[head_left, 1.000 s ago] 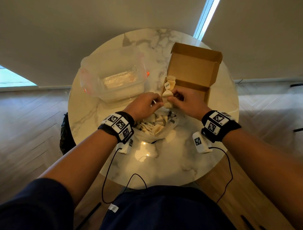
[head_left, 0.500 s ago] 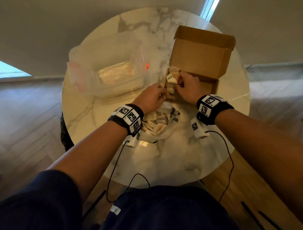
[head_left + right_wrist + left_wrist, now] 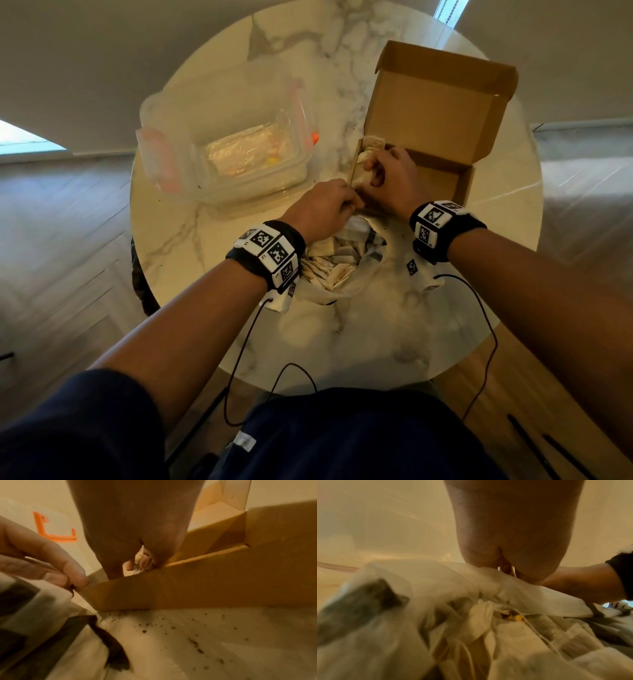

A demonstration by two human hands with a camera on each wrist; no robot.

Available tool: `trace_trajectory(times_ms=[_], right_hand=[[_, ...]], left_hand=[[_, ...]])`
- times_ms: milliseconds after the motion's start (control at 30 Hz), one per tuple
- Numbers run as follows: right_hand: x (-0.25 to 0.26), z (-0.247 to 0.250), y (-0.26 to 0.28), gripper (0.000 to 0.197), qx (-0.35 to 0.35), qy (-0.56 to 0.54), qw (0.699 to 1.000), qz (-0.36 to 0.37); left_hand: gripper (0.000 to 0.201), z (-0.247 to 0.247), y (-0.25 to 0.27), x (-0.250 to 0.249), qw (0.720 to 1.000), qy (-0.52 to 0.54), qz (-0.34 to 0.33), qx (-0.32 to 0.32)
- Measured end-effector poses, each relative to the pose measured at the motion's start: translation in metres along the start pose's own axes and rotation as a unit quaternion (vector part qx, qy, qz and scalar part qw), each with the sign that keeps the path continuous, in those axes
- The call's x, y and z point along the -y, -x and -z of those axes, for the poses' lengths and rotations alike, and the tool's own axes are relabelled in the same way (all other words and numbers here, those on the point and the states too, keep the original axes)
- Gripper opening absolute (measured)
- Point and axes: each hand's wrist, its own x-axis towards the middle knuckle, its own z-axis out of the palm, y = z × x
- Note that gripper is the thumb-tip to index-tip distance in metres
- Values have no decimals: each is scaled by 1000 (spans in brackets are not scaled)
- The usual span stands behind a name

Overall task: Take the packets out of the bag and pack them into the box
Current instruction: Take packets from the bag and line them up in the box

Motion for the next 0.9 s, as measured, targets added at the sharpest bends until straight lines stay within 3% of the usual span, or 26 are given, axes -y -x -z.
trace_trajectory(times_ms=[200, 333, 467, 600, 733, 900], right_hand=[[2, 4, 1, 37, -3, -4, 1000, -2], [7, 17, 6, 27, -11, -11, 1000, 11], [21, 32, 19, 7, 25, -41, 999, -3], [36, 38, 38, 7, 75, -57, 995, 18], [45, 35, 59, 2, 103, -101, 989, 31], [45, 29, 85, 13, 156, -81, 983, 53]], left_hand=[[26, 3, 1, -2, 1000, 6, 0, 1], [20, 9, 11, -5, 999, 19, -7, -37], [19, 14, 30, -6, 998, 12, -8, -64], [19, 17, 56, -9, 996, 15, -27, -81], [15, 12, 86, -16, 998, 12, -35, -56], [29, -8, 111, -18, 999, -31, -7, -39]])
